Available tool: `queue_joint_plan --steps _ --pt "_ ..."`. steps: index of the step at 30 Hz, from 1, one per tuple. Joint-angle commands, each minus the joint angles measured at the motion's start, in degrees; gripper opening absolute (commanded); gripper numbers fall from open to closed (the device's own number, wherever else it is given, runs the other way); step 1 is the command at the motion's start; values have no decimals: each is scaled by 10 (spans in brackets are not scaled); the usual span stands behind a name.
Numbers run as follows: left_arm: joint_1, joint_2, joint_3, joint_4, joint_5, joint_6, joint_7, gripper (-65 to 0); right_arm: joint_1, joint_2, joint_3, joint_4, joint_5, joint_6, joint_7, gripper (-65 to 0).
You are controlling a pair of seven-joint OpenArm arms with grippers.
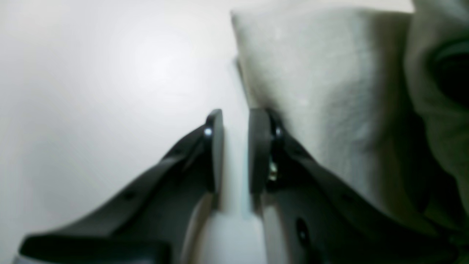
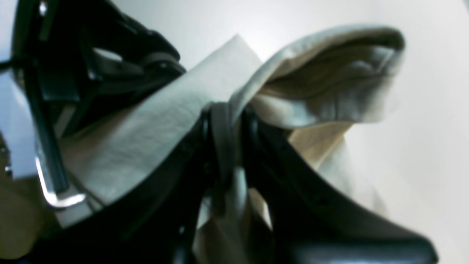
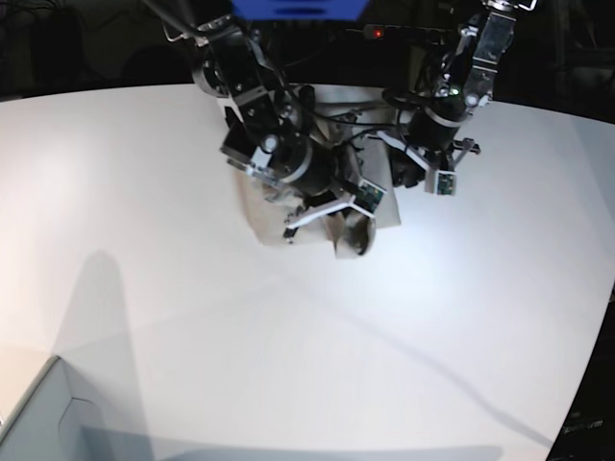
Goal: Layout the t-shirt on the table in an organized manner, then fold the t-shirt properly
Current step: 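Grasp the shirt end with the right gripper and fold it over, then press and release the folded bundle with the right gripper, withdraw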
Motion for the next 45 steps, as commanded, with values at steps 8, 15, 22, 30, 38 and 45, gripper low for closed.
queue_joint_plan --steps 8,15,22,30,38,45 --pt "-2 -27 -3 57 -2 -2 62 -414 23 -6 -4 -30 7 8 12 -650" --pt "7 -32 -61 109 -2 -2 123 -339 17 -6 -38 -26 7 8 13 -448" --pt "39 -33 -156 113 -2 -3 123 -338 3 -6 -39 38 7 8 11 -321" --pt "51 -34 -245 113 -57 -3 123 -337 -54 -6 86 222 5 8 11 -319" --pt "47 -58 -270 113 -117 -3 124 -337 -100 -6 227 218 7 8 11 -602" --pt "45 -60 -270 113 -116 -3 124 -337 -143 -6 160 164 6 8 14 -650"
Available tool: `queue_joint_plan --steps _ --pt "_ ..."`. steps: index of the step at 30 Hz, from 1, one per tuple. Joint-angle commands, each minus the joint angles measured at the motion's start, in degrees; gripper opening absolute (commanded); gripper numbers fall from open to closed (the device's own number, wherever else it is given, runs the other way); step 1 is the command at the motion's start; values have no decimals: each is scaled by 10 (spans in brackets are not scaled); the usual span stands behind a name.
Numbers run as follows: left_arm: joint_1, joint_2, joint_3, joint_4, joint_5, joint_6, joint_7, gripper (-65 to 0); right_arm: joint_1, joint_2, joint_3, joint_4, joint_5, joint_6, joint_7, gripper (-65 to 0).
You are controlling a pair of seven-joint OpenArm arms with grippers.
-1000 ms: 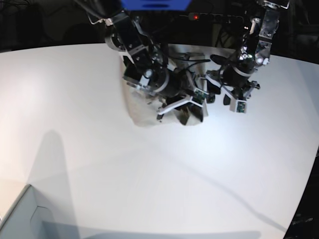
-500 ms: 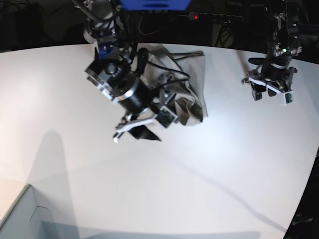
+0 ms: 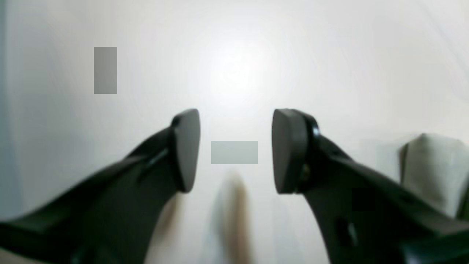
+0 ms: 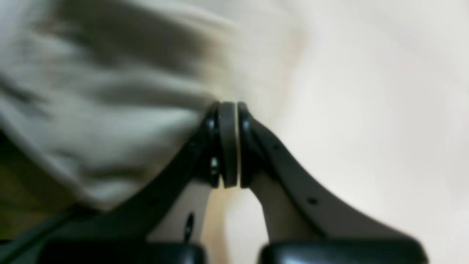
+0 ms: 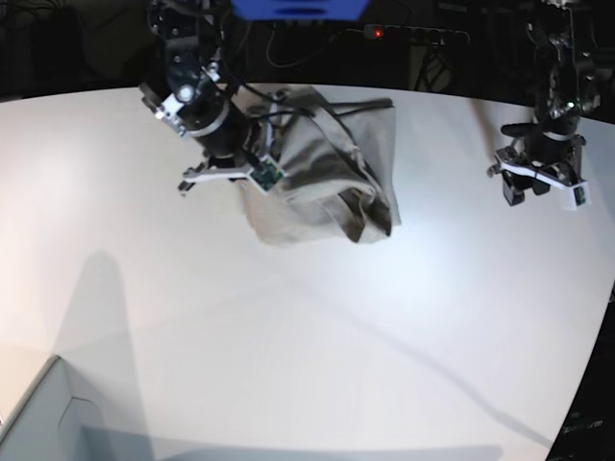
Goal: Layout the t-shirt on the table in an organized manner, then fold the t-shirt properly
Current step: 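Press and release the folded bundle with the right gripper, withdraw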
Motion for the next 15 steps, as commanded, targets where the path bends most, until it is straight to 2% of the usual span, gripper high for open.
queue_joint_plan --steps 1,8,13,15 --pt "-3 -9 -3 9 -1 -1 -13 -337 2 -6 -23 12 10 8 18 -650" --pt "-1 -9 -4 11 -1 -1 -13 -337 -21 -6 -170 9 10 8 17 -650" --pt "8 -5 -34 49 -1 -1 -12 -336 -23 66 -260 5 9 8 17 -650" --pt "13 -4 -53 62 -1 -1 -12 -315 -26 73 -255 16 10 8 16 -650"
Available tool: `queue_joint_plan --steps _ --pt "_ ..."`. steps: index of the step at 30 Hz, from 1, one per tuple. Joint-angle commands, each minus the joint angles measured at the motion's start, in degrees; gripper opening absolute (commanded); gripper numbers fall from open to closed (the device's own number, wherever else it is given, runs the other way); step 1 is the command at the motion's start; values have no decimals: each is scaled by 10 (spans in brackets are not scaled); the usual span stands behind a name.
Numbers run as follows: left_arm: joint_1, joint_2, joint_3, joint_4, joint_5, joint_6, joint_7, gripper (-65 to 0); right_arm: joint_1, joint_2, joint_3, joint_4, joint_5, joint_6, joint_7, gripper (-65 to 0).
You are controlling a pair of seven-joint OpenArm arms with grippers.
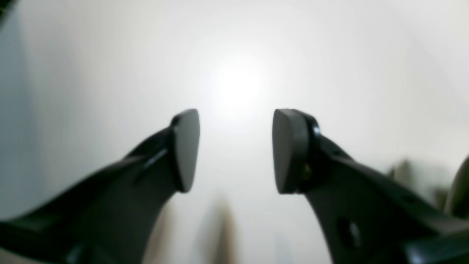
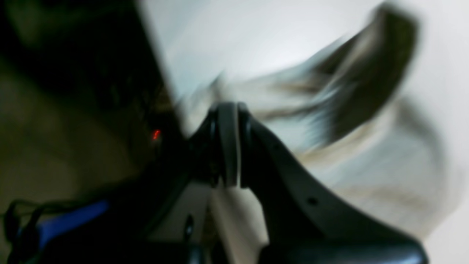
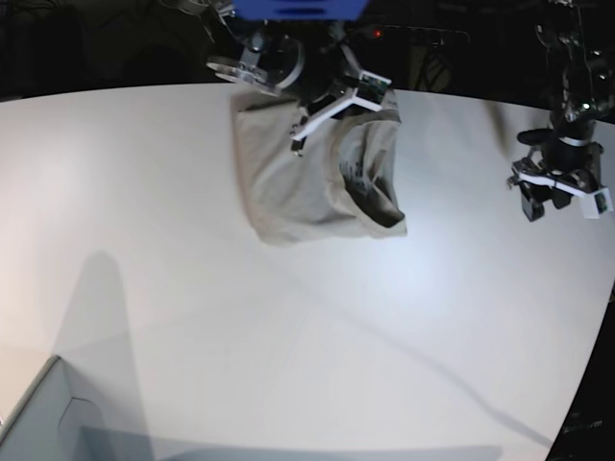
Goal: Layout the t-shirt on the table in an organized manner, then fold the t-shirt properly
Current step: 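Press and release the folded bundle with the right gripper, withdraw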
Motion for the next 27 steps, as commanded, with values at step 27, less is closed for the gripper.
queue_joint_plan --steps 27 --pt "62 53 4 76 -1 -1 55 -221 229 -84 78 -203 4 2 22 -650"
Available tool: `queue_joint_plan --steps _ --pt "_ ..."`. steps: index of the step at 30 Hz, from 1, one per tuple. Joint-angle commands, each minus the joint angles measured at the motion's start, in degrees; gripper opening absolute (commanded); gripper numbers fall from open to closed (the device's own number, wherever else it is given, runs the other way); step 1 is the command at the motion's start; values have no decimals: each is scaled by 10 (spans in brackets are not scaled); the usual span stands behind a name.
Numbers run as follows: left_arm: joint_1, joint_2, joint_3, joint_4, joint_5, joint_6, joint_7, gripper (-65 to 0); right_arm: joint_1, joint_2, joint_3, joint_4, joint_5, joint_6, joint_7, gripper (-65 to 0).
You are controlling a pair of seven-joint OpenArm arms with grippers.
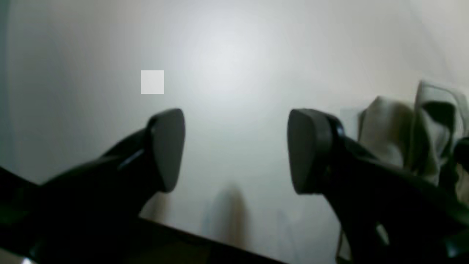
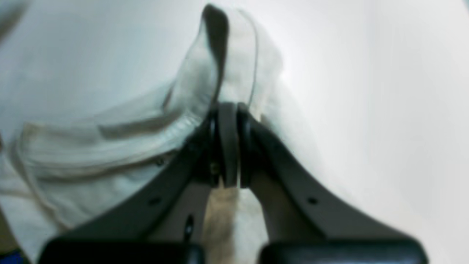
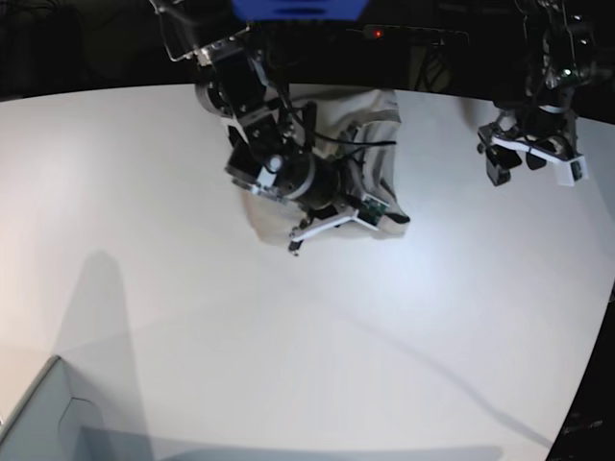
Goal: Layout the t-shirt on the table in an organized manner, then fold the t-shirt properly
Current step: 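Press and release the folded bundle with the right gripper, withdraw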
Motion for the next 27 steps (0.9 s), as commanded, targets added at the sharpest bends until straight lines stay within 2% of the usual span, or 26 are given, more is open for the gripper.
queue_joint_plan --steps 1,5,8,12,18,20,22,25,27 --pt "-3 1 -2 10 -2 -1 -12 -221 7 -8 -18 -6 8 2 15 -650" --pt "-5 9 -1 10 -2 -1 -12 -221 21 -8 -65 -68 8 2 16 -650" --pt "-5 8 28 12 -2 -1 -12 -221 26 -8 -71 -74 8 2 16 -650" --pt "-3 9 65 31 -2 -1 -12 -220 8 -8 -68 11 8 2 12 -650" --pt "1 9 130 66 -3 0 -12 -220 -38 -3 -7 156 7 2 14 -650" --pt "1 17 149 64 -3 0 -12 -219 -42 13 19 180 7 2 12 -650" --pt "0 30 159 60 -2 0 -12 -189 -48 26 45 192 7 2 12 -650" --pt "-2 47 170 27 -2 0 -12 -81 -49 44 95 198 7 2 12 -650" --pt "-15 46 187 3 -2 0 -12 -31 -50 55 129 198 8 2 12 -650"
